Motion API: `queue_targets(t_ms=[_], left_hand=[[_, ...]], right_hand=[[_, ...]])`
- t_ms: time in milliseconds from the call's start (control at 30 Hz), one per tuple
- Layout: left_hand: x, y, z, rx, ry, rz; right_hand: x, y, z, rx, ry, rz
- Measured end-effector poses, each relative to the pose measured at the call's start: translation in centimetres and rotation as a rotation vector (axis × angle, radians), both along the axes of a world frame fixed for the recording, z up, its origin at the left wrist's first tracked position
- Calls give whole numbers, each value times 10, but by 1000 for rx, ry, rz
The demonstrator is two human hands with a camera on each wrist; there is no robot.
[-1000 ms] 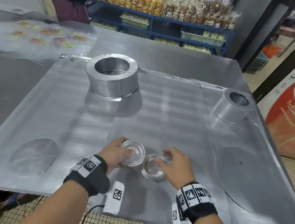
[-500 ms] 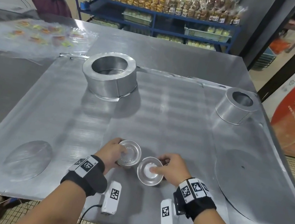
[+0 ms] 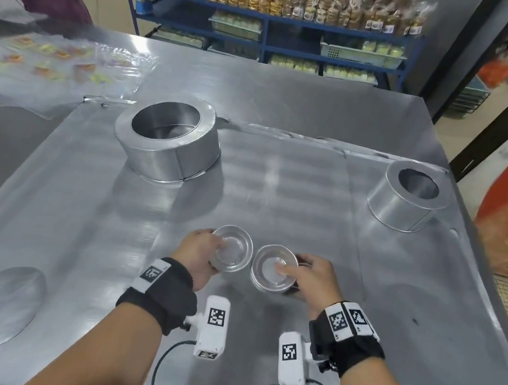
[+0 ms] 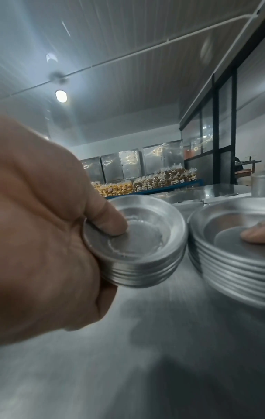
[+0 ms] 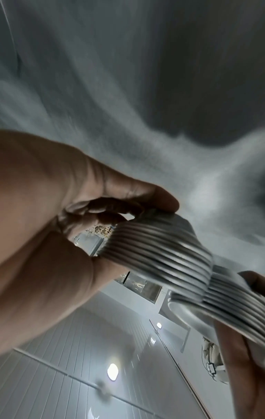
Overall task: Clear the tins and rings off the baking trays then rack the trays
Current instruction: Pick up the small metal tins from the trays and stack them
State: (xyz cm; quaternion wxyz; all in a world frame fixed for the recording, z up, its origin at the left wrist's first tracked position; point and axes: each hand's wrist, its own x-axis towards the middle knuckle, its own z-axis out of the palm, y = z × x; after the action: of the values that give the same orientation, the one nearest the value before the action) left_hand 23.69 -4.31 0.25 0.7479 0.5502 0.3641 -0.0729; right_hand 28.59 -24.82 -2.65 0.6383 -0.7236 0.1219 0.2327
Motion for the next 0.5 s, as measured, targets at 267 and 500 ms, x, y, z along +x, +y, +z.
queue_targets(t_ms=[267, 500], left_hand=[[85, -17, 3, 62, 17, 22], [165, 1, 10, 145, 26, -9]], right_hand=[[79, -3, 6, 50, 14, -40], [169, 19, 8, 60, -5, -83]])
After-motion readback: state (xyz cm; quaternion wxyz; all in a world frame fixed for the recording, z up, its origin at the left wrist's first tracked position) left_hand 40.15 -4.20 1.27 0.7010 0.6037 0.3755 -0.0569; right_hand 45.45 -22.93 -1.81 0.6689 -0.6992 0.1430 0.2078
